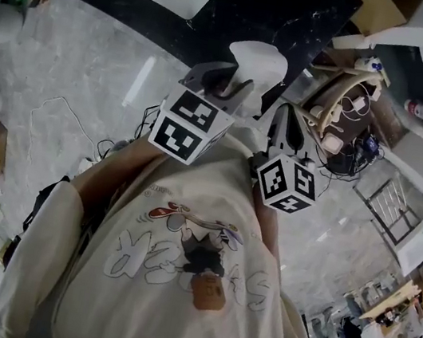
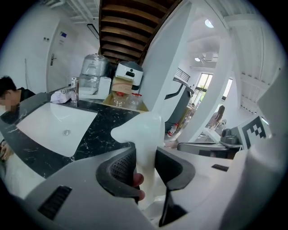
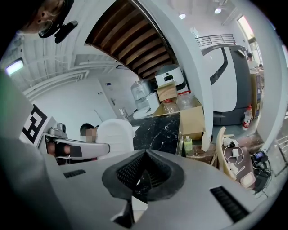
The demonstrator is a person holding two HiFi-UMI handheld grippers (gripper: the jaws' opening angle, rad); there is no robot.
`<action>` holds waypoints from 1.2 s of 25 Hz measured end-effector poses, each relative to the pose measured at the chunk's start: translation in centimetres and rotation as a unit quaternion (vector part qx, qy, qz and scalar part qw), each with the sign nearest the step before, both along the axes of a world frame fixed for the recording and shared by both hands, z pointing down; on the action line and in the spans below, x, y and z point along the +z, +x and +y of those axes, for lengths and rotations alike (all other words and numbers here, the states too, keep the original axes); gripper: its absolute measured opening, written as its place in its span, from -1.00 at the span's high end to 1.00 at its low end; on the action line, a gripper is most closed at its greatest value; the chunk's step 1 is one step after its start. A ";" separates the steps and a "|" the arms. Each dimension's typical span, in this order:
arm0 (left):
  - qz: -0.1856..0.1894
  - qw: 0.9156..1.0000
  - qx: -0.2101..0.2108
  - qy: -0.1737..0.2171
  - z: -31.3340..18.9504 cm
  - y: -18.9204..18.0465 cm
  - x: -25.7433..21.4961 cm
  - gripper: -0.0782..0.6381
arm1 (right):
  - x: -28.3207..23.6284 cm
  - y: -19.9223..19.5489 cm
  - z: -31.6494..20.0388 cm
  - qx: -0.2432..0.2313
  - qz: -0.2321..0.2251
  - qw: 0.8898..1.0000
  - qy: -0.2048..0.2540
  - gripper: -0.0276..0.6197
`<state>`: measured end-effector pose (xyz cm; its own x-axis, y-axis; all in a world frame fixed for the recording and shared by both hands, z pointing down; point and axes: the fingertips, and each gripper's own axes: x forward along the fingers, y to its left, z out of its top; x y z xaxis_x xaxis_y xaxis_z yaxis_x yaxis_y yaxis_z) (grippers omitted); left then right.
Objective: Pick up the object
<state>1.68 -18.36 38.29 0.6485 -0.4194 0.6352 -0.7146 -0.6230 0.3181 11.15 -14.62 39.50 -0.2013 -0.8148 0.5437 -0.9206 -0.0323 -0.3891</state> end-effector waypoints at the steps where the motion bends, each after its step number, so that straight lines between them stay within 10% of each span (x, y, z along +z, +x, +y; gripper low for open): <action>1: 0.001 1.000 -0.005 0.000 0.4 0.1 -0.2 0.40 | -0.2 0.1 0.3 -0.004 0.001 1.000 0.003 0.86; 30: -0.024 0.998 -0.047 0.029 19.4 3.1 -3.1 0.40 | -3.4 2.2 18.1 -0.030 -0.028 0.998 0.055 0.86</action>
<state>4.77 1.02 35.22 0.5744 -0.5137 0.6373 -0.7839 -0.5695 0.2475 13.35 3.51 36.07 -0.2791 -0.8544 0.4382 -0.8965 0.0683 -0.4377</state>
